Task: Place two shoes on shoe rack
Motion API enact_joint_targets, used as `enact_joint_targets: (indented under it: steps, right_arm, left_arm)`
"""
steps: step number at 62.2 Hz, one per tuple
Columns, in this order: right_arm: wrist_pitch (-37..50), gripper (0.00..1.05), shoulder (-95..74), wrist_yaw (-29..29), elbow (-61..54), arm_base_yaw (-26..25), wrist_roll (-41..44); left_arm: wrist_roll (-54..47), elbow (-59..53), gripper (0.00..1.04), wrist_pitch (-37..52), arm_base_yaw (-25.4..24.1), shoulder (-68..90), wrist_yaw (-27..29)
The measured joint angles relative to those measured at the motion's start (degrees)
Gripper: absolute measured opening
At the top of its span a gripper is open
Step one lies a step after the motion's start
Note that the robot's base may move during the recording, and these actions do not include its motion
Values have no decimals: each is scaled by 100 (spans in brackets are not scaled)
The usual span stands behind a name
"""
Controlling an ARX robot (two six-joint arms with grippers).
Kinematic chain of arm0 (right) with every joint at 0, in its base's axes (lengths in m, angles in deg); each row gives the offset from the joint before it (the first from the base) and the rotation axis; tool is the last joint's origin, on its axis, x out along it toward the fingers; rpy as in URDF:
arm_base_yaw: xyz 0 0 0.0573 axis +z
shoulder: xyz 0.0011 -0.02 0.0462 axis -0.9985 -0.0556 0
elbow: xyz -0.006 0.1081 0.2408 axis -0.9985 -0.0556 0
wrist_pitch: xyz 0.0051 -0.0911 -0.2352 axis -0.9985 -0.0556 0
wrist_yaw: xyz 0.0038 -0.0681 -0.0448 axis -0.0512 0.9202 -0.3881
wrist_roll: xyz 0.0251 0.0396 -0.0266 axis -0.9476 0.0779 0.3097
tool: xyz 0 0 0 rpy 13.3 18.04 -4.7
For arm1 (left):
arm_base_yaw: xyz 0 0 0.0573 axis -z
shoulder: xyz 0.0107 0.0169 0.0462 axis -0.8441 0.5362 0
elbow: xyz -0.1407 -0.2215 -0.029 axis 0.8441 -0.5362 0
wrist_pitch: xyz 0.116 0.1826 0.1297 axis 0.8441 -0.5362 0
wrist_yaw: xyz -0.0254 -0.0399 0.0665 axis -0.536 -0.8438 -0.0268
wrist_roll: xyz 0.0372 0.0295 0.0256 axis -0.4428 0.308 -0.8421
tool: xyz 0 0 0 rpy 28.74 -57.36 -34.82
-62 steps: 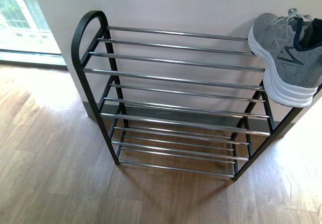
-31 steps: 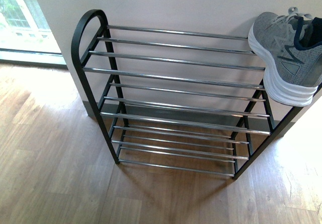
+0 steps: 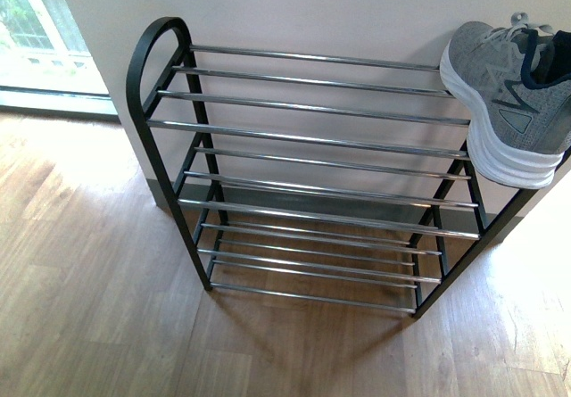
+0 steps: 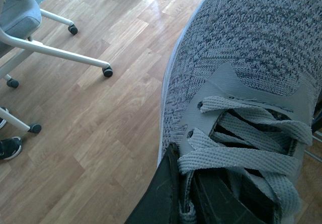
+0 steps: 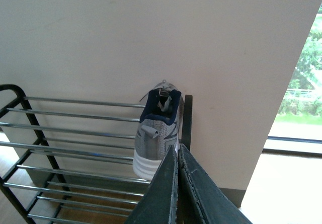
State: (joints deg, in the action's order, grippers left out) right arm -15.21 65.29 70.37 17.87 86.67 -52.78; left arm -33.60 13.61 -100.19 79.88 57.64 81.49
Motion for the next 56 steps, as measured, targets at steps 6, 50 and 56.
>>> enact_joint_targets:
  steps: [6,50,56]
  right_arm:
    - [0,1,15,0,0,2,0]
    - [-13,95,26,20,0,4,0]
    - [-13,95,24,13,0,9,0]
  left_arm:
    - [0,0,1,0,0,0,0]
    - [-234,358,1,2573,-11,977,-507]
    - [-299,1602,1,2645,-225,2463,-1657]
